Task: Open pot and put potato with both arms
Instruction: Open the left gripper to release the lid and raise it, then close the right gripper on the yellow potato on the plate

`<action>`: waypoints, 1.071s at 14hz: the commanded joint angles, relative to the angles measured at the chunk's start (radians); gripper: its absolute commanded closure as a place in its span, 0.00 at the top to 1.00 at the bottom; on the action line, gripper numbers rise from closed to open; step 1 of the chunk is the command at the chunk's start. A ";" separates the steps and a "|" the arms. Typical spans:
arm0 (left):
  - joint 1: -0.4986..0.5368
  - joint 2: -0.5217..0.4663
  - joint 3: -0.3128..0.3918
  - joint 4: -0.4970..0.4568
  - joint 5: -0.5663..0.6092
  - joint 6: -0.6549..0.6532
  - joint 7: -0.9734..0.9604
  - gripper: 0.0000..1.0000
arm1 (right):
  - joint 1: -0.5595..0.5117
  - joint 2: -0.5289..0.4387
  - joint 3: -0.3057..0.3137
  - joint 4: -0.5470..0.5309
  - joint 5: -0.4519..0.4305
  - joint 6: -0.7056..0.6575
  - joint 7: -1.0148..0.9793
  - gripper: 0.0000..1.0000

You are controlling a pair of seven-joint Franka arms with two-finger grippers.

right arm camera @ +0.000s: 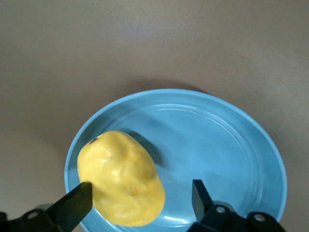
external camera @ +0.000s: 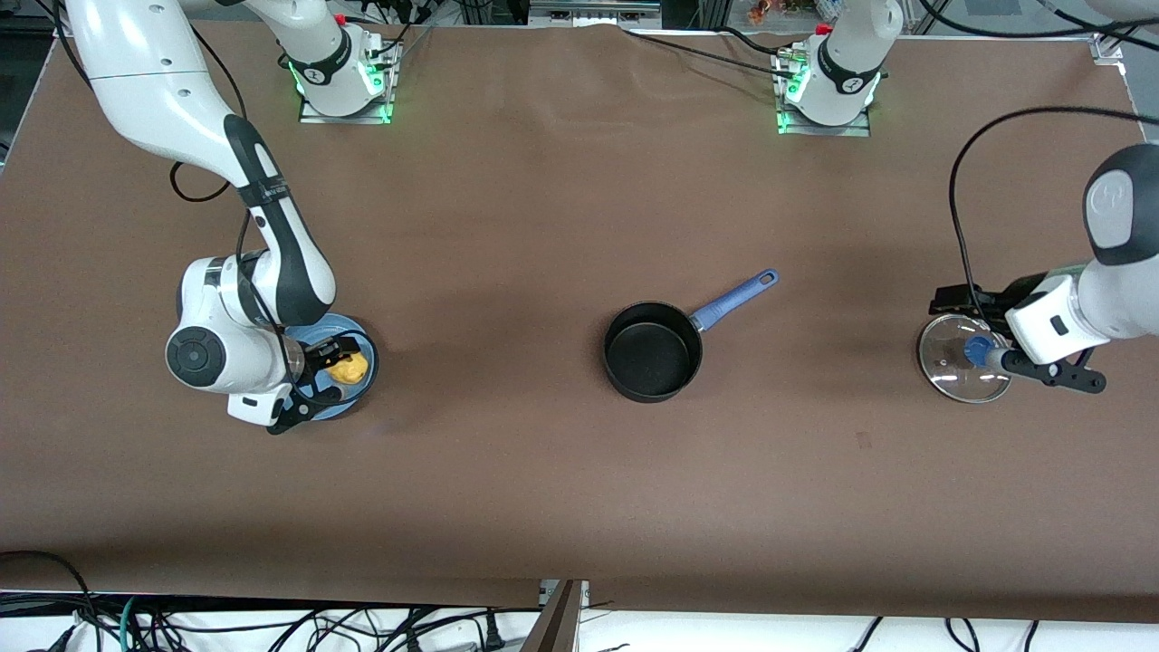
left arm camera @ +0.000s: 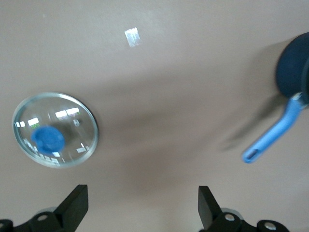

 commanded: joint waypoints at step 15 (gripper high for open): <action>-0.060 -0.056 -0.048 0.152 0.020 -0.195 -0.267 1.00 | -0.144 0.080 0.008 -0.003 0.328 -0.081 -0.179 0.71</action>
